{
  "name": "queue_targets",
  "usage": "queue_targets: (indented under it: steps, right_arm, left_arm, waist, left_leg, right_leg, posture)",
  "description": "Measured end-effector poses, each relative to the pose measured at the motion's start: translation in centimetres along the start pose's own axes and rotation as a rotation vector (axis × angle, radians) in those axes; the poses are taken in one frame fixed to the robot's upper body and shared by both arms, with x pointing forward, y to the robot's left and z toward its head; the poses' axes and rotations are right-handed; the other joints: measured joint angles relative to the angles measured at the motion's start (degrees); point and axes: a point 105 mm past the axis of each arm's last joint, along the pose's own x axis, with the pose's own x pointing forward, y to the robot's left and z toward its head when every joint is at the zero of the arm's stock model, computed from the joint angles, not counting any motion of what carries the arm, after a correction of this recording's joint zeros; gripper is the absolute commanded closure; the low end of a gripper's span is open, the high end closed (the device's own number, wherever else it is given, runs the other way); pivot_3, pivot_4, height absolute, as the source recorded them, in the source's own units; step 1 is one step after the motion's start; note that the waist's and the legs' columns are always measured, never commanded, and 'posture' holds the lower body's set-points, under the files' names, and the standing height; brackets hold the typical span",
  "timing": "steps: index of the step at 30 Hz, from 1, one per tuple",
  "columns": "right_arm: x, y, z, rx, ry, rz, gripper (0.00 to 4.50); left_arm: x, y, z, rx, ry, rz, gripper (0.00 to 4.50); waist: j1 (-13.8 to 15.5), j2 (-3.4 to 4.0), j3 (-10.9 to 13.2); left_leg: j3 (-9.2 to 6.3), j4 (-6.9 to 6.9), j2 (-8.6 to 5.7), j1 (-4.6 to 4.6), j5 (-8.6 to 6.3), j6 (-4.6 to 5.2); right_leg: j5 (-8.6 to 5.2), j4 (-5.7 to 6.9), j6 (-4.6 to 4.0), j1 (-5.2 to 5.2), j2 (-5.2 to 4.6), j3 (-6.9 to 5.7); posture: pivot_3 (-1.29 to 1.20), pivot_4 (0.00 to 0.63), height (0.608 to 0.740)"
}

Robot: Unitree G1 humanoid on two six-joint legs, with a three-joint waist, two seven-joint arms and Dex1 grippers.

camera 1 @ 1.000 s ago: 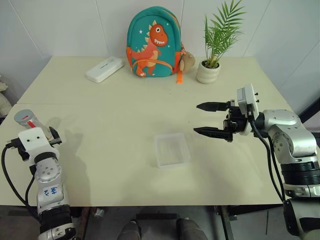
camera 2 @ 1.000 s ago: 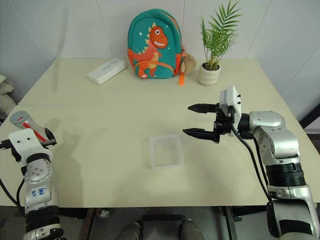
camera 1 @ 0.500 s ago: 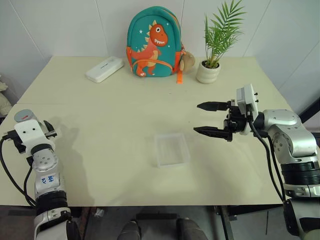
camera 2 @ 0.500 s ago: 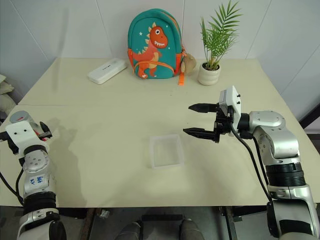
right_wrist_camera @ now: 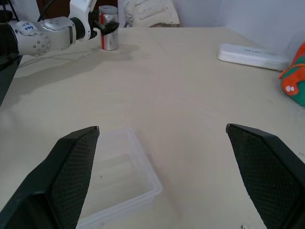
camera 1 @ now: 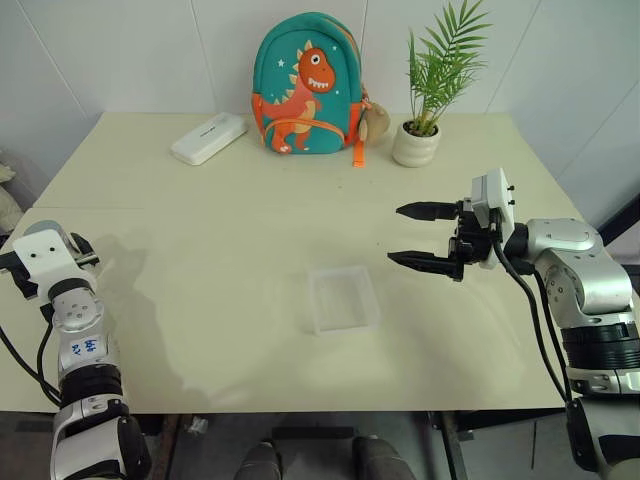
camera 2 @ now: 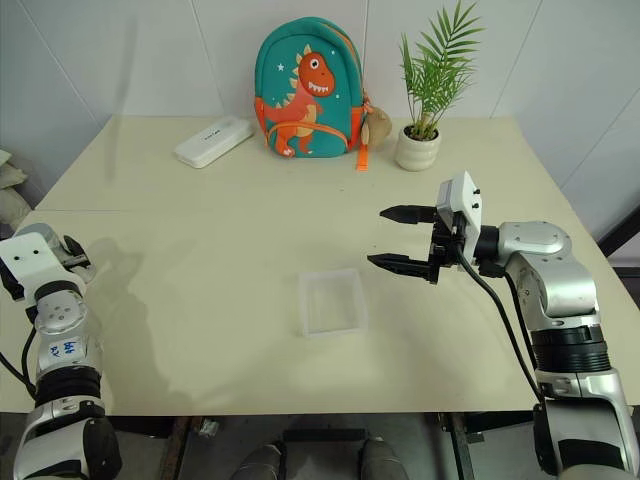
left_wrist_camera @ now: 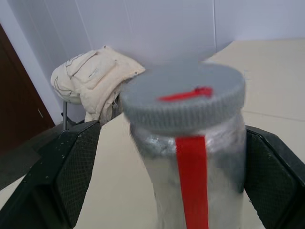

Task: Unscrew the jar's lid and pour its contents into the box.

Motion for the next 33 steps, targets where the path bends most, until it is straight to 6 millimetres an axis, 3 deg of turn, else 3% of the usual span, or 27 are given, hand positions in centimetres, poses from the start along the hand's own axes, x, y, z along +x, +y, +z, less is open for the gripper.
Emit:
queue_targets:
  steps: [6, 8, 10, 17, 27, 33]
  right_arm:
    - [0.0, -0.1, 0.0, 0.000, 0.001, -0.008, 0.00]
    - [0.0, -0.1, 0.0, 0.000, 0.001, -0.010, 0.00]
    - [0.0, -0.1, 0.0, 0.000, 0.001, -0.011, 0.00]
    - [0.0, -0.2, -0.1, -0.003, 0.007, -0.020, 0.00]
    - [0.1, -0.2, -0.1, 0.000, 0.005, -0.024, 0.00]
    - [0.6, -0.2, 0.8, -0.027, -0.005, -0.058, 0.00]
  left_arm:
    - [0.1, -0.3, -0.5, 0.001, 0.018, -0.008, 0.03]
    - [0.1, -0.3, -0.4, 0.001, 0.014, -0.010, 0.42]
    - [0.1, -0.3, -0.4, 0.000, 0.012, -0.010, 0.51]
    - [0.1, -0.2, -0.4, -0.011, 0.016, -0.003, 2.41]
    - [-0.1, -0.3, -0.5, 0.000, 0.007, -0.028, 2.41]
    - [-1.6, -4.7, 3.1, -0.034, -0.084, -0.360, 2.41]
  waist:
    - [0.0, 0.00, 0.0]
    - [0.0, 0.00, 0.0]
    - [0.0, 0.00, 0.0]
    - [0.0, 0.00, 0.0]
    - [0.0, 0.00, 0.0]
    - [0.1, 0.00, 0.0]
  left_leg:
    - [0.00, 0.00, 0.00, 0.00, 0.00, 0.00]
    - [0.00, 0.00, 0.00, 0.00, 0.00, 0.00]
    - [0.00, 0.00, 0.00, 0.00, 0.00, 0.00]
    - [0.00, 0.00, 0.00, 0.00, 0.00, 0.00]
    - [0.00, 0.00, 0.00, 0.00, 0.00, 0.00]
    - [0.00, 0.00, 0.00, -0.03, 0.01, -0.01]
  right_leg:
    - [0.00, 0.02, 0.00, 0.00, 0.00, 0.00]
    - [0.00, 0.02, 0.00, -0.01, 0.00, 0.00]
    - [0.00, 0.02, 0.00, -0.01, 0.00, 0.00]
    - [0.00, 0.03, 0.00, -0.01, 0.00, 0.00]
    - [0.00, 0.03, 0.00, -0.01, 0.00, 0.00]
    - [0.00, 0.03, 0.00, -0.02, -0.01, 0.00]
  posture:
    - [0.00, 0.150, 0.740]
    - [0.00, 0.150, 0.740]
    - [0.00, 0.150, 0.740]
    - [0.00, 0.150, 0.740]
    - [0.00, 0.150, 0.740]
    - [0.00, 0.150, 0.740]
